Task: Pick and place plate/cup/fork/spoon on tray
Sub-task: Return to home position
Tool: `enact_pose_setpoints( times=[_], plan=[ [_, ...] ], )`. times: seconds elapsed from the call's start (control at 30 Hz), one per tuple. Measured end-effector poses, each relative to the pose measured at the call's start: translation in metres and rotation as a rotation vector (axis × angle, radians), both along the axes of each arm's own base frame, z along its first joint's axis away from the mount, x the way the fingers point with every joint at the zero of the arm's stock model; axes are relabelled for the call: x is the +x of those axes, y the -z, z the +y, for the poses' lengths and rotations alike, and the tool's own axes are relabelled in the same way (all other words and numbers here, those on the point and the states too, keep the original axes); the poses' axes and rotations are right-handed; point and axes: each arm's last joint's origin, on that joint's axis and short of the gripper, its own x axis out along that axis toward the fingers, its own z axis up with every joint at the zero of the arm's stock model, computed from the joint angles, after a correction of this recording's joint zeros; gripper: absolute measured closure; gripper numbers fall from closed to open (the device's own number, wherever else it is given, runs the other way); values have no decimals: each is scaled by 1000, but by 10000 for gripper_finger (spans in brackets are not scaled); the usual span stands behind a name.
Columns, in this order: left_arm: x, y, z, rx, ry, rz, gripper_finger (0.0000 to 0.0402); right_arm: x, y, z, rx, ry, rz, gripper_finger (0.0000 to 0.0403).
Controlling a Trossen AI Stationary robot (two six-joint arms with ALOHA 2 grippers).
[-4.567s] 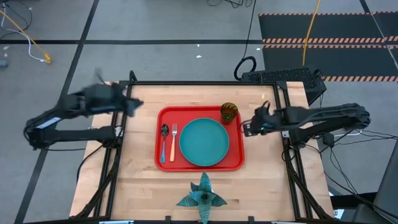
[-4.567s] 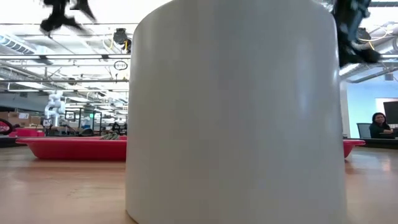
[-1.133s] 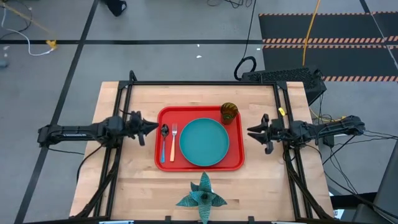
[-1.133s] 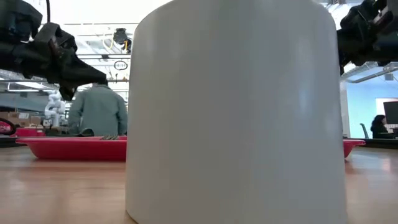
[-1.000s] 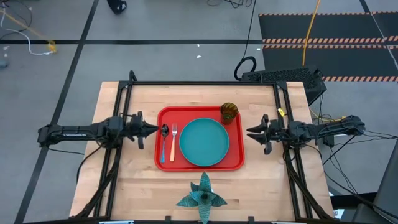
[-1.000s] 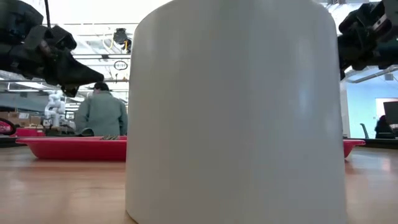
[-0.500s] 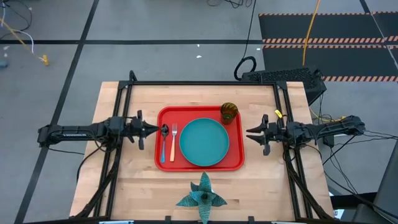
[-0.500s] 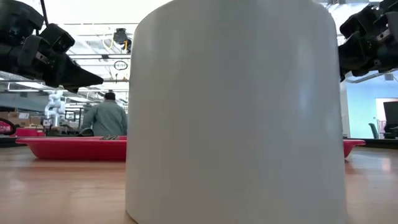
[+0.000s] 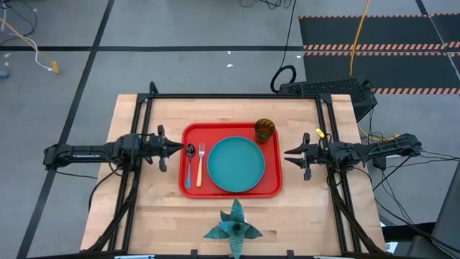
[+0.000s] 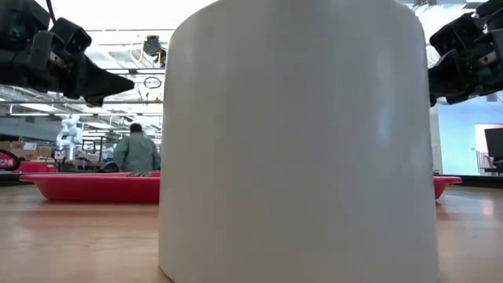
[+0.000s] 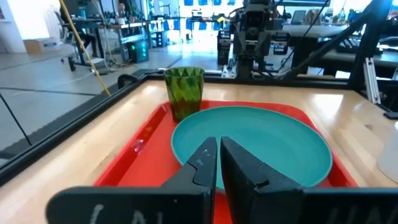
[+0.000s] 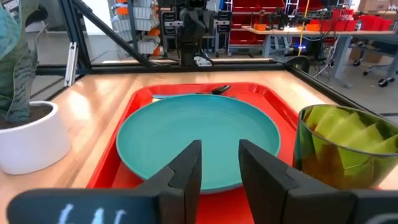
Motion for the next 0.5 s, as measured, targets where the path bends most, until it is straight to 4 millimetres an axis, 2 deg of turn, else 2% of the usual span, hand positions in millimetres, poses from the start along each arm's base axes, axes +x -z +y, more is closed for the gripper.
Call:
enact_pose_setpoints(
  times=[0.27,0.5],
  plan=[
    [0,1,0,-18,-1,0,376,0,-5,-1,27,31,-49,303],
    [0,1,0,-36,-2,-3,376,0,-23,-4,54,138,-238,303]
  ],
)
